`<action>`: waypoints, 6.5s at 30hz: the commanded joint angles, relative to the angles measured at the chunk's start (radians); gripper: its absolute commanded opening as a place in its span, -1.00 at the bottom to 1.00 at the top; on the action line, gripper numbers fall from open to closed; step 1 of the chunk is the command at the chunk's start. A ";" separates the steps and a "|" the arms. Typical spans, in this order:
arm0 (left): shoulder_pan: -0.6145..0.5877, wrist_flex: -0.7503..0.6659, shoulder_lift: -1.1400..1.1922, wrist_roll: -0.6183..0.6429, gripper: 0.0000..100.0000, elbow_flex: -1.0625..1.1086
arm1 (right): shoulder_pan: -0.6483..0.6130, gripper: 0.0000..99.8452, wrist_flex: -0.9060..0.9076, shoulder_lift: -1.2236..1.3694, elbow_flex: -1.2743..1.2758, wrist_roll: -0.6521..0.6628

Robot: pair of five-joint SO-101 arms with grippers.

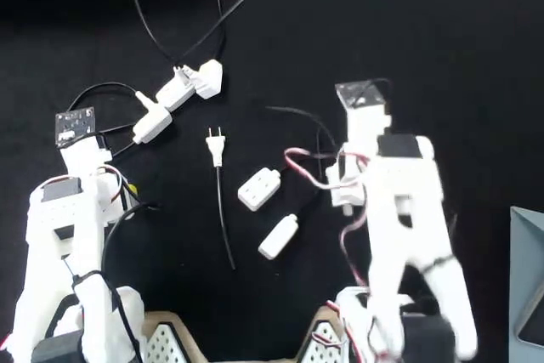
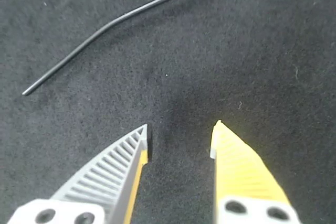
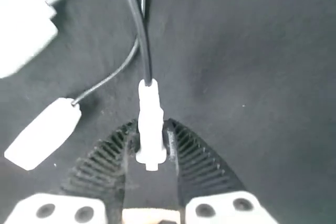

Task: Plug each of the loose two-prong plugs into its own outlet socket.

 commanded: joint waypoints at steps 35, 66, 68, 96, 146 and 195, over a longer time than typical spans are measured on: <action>0.714 0.138 0.632 -0.362 -0.40 -0.733 | 0.256 -0.98 -0.511 -0.432 0.407 -0.292; 0.852 0.132 0.712 -0.261 -0.51 -0.809 | 0.256 -0.98 -0.505 -0.432 0.415 -0.292; 0.852 0.100 0.747 -0.262 -0.51 -0.799 | 0.256 -0.98 -0.505 -0.432 0.417 -0.292; 0.636 0.365 0.265 -0.324 -0.94 -0.570 | 0.255 -0.98 -0.505 -0.433 0.424 -0.293; 0.157 0.097 -0.746 0.206 -0.42 0.058 | -0.666 -0.98 -0.133 -0.433 -0.056 -0.371; 0.608 0.302 -0.947 0.092 -0.43 -0.038 | -0.867 -0.98 -0.233 -0.426 0.125 -0.299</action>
